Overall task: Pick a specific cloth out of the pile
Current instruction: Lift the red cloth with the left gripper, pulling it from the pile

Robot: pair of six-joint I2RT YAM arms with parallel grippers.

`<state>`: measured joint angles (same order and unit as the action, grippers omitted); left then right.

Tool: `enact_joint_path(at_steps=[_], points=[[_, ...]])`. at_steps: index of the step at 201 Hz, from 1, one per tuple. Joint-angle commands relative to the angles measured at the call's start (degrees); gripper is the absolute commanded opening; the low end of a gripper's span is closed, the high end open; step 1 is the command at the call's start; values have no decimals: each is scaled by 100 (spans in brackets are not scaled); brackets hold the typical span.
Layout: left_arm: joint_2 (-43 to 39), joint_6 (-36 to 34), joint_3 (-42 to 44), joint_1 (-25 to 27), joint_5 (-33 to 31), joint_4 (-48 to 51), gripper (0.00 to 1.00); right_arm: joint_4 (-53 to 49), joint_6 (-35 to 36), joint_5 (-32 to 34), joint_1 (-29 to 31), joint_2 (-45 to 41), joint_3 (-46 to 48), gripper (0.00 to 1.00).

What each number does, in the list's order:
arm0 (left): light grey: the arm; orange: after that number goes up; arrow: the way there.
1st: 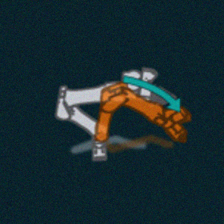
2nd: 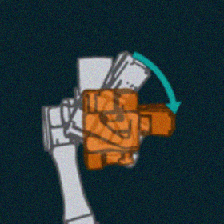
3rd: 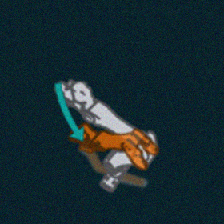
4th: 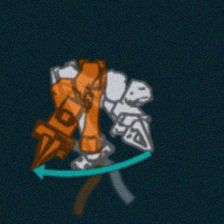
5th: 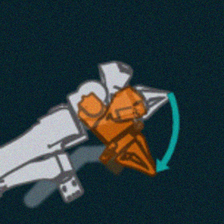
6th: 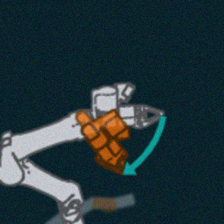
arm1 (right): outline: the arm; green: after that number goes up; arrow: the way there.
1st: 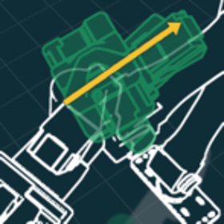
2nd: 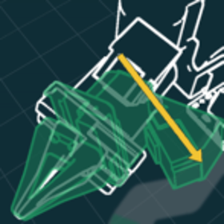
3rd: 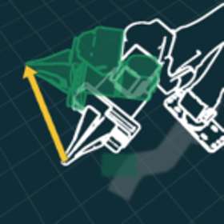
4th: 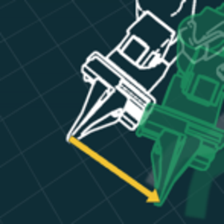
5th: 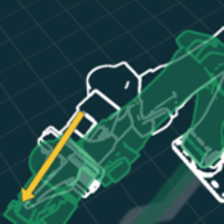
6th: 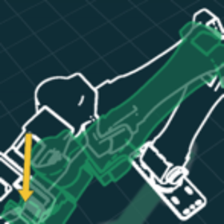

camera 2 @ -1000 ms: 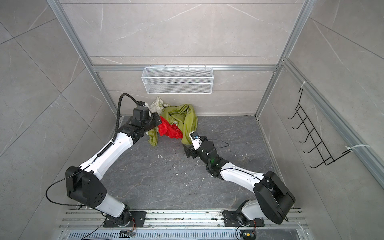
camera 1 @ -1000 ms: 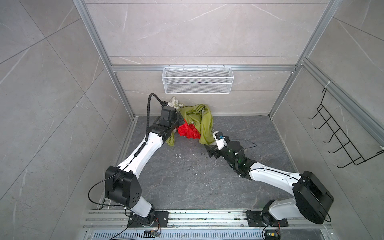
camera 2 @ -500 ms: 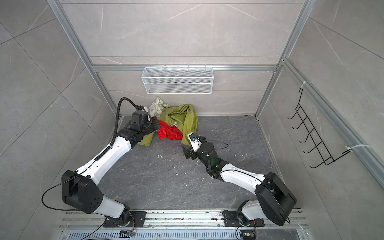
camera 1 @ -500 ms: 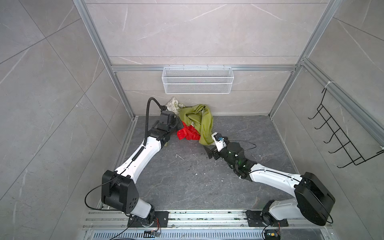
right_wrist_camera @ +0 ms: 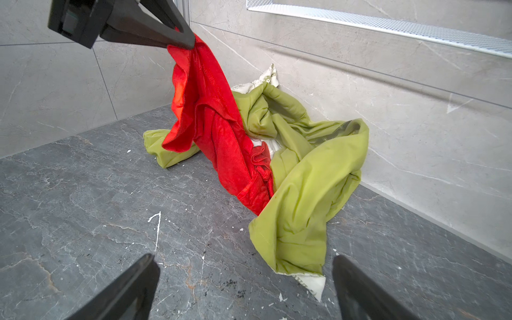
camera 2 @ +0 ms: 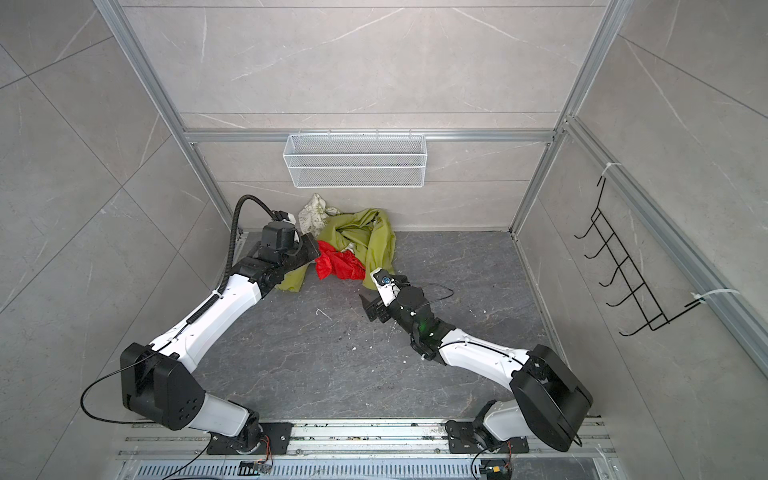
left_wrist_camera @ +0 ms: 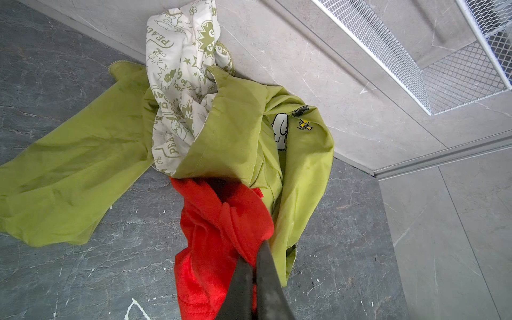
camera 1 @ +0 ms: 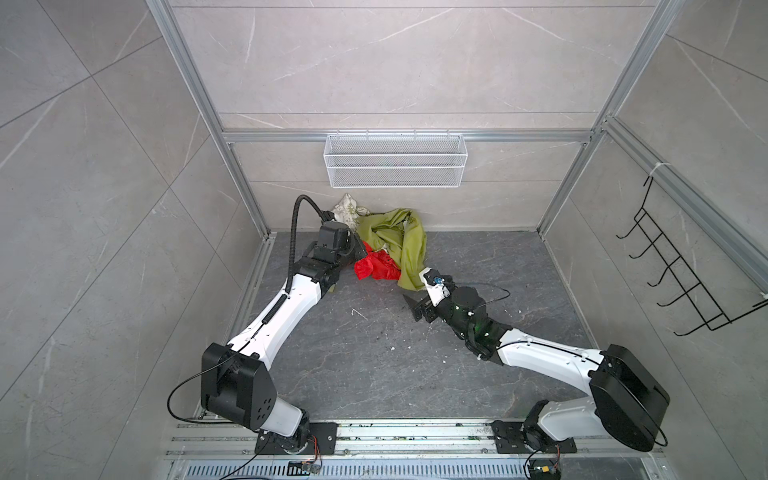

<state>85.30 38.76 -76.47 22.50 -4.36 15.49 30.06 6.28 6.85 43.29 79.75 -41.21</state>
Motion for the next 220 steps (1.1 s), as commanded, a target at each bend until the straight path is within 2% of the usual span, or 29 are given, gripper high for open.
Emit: enact_joint_path(at_steps=[1,98,220], points=[[-463,-176,-193,9,60,-94,0,38,178,27,32,-167,80,100],[-910,-106,-132,9,6,15,0,-210,294,-79,34,-245,-150,100],[-1191,-38,-577,9,201,355,0,-369,273,-175,66,-521,-230,100]])
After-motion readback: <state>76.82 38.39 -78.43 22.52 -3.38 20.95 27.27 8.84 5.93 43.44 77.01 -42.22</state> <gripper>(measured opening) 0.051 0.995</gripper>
